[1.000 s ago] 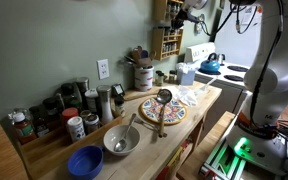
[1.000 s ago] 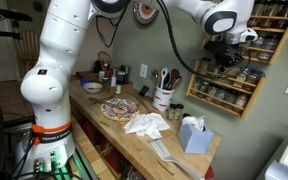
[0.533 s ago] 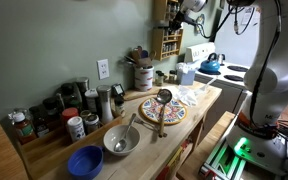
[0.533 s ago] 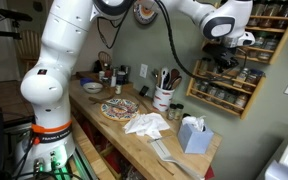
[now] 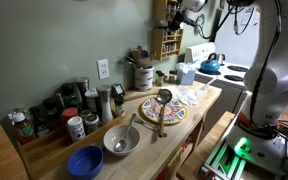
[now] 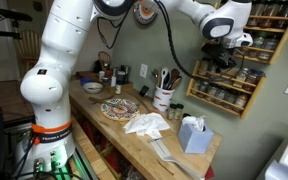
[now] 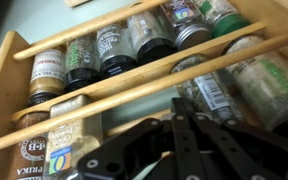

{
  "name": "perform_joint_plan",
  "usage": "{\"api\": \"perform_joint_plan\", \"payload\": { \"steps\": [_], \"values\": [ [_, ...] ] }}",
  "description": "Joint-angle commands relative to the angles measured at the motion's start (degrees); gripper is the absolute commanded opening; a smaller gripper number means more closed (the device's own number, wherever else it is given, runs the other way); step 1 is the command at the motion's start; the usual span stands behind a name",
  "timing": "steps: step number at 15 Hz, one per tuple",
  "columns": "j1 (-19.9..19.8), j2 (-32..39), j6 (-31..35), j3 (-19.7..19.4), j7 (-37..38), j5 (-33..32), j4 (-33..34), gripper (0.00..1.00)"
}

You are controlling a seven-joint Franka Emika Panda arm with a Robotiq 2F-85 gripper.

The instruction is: Place the gray spice bottle on the top shelf of the bottom spice rack

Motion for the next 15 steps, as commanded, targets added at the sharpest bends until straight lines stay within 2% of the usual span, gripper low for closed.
{"api": "perform_joint_plan", "payload": {
  "steps": [1, 9, 15],
  "values": [
    [-1.43, 0.08, -3.22, 1.02, -0.2, 1.15, 0.23, 0.0],
    [-2.16, -0.03, -6.06, 1.44, -1.57, 4.05, 0.41, 0.0],
    [-2.1, -0.1, -4.33, 0.77, -0.96, 3.74, 0.41, 0.0]
  ]
}}
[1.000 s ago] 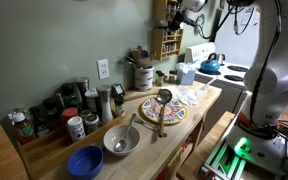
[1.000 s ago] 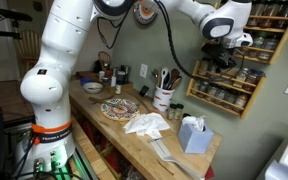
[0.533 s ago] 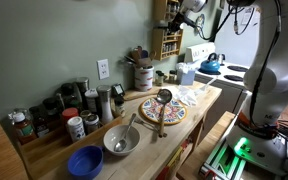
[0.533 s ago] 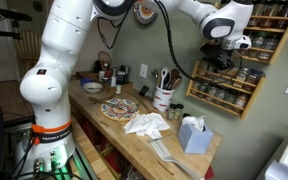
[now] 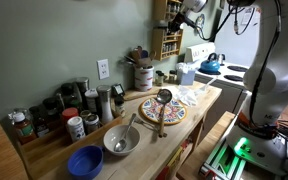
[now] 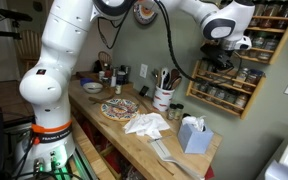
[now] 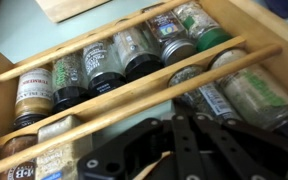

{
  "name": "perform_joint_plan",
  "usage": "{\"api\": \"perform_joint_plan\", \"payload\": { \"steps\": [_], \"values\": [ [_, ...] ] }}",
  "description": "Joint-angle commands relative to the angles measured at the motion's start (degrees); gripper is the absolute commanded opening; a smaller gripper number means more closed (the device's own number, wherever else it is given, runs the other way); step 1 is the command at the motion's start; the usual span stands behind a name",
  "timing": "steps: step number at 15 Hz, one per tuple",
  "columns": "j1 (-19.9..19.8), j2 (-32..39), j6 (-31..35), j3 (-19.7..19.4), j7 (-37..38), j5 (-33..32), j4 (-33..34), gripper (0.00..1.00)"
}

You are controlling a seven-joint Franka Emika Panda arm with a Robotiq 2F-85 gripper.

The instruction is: Place the gray spice bottle on the top shelf of the bottom spice rack

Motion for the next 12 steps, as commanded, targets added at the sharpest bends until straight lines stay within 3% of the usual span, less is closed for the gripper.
{"api": "perform_joint_plan", "payload": {
  "steps": [1, 5, 8, 12],
  "values": [
    [-0.9, -0.2, 0.35, 0.0, -0.12, 0.24, 0.55, 0.0],
    [-1.87, -1.11, -0.72, -0.5, -0.55, -0.09, 1.38, 0.0],
    [-1.43, -4.58, -3.34, -1.55, -1.7, -4.27, -1.8, 0.0],
    [-2.03, -11.57, -13.8, -2.27, -8.18, -8.41, -7.05, 0.0]
  ]
}}
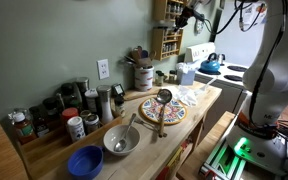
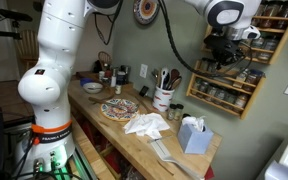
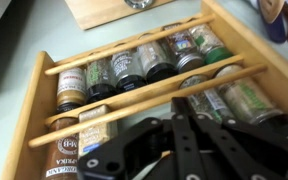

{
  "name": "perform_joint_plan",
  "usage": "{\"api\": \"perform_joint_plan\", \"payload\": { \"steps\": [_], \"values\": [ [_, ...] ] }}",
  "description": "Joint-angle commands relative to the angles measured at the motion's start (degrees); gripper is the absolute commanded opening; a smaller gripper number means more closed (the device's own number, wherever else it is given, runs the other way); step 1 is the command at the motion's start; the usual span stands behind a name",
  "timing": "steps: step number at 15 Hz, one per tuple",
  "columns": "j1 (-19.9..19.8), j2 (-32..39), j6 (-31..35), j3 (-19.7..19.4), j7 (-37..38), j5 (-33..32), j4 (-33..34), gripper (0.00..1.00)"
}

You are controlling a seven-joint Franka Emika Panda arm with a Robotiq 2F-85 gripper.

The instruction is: Place the gray spice bottle on the top shelf of the bottom spice rack

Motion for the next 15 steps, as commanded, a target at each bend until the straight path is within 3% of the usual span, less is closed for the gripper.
{"api": "perform_joint_plan", "payload": {
  "steps": [1, 5, 12, 15],
  "values": [
    [-0.04, -8.88, -9.49, -0.73, -5.54, -5.9, -7.96, 0.19],
    [3.69, -17.32, -16.15, -2.45, -4.39, -15.36, -12.61, 0.49],
    [11.82, -28.81, -21.51, 0.65, -1.35, -28.72, -20.63, 0.99],
    [14.61, -31.54, -21.4, 2.59, 2.39, -34.05, -24.09, 1.0]
  ]
}}
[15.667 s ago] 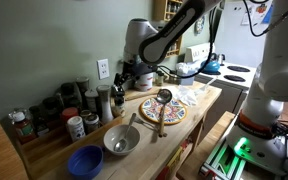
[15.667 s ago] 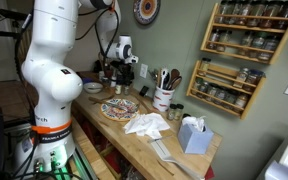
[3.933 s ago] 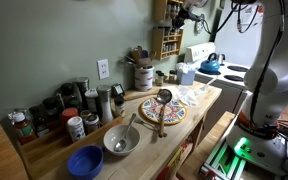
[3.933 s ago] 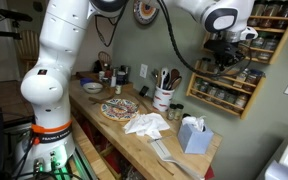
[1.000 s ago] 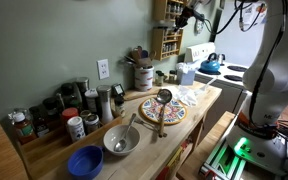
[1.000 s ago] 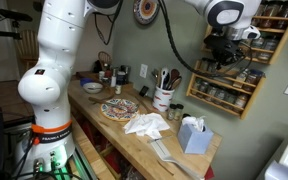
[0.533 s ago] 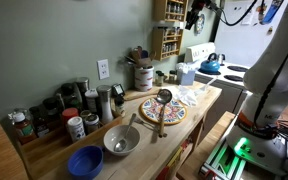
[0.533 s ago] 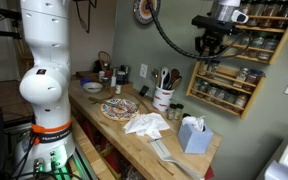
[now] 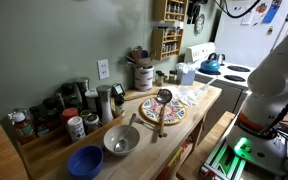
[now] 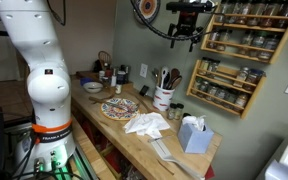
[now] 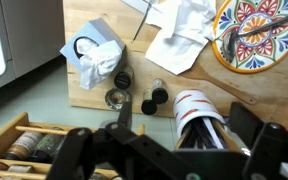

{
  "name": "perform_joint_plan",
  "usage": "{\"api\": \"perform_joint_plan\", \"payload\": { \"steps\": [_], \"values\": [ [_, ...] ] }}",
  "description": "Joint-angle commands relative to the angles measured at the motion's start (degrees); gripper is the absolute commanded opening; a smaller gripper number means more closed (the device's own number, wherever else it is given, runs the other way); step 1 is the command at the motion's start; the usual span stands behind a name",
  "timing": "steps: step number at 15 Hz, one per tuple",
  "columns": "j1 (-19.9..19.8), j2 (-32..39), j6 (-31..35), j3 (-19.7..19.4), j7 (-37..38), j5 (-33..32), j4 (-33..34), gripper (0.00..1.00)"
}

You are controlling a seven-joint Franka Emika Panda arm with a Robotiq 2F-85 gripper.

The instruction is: Place the gray spice bottle on the top shelf of the bottom spice rack

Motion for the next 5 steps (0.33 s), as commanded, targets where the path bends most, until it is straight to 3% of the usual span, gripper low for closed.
{"api": "perform_joint_plan", "payload": {
  "steps": [1, 2, 5],
  "values": [
    [3.81, -4.74, -1.24, 1.27, 2.92, -5.99, -6.24, 1.0],
    [4.03, -1.83, -0.55, -0.51, 2.15, -3.65, -2.21, 1.0],
    [5.2, -3.17, -0.84, 0.16, 2.6, -5.05, -4.34, 1.0]
  ]
}}
